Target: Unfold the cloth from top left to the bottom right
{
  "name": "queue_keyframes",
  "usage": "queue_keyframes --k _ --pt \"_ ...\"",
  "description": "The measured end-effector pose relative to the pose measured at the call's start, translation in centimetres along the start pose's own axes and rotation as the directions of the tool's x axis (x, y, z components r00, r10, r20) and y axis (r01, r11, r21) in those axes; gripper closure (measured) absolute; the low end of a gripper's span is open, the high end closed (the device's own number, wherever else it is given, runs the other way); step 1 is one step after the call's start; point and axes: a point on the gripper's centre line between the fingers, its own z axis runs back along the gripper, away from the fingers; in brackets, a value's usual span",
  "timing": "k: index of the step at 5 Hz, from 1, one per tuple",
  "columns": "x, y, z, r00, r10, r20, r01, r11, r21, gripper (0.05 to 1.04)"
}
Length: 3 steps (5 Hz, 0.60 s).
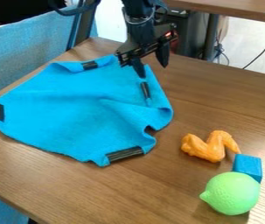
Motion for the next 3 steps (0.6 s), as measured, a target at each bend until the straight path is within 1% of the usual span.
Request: queue_keyframes --k 1,2,3 --pt "0.5 -0.5 0.9 0.995 -0.099 -0.011 0.098 0.993 -0.072 0.087" --pt "1.7 -0.7 3.8 0.969 -0.248 -0.017 0.245 0.964 -0.105 0.083" --pt "3.3 0.9 7.9 0.883 -0.466 -0.06 0.468 0.883 0.026 0.083"
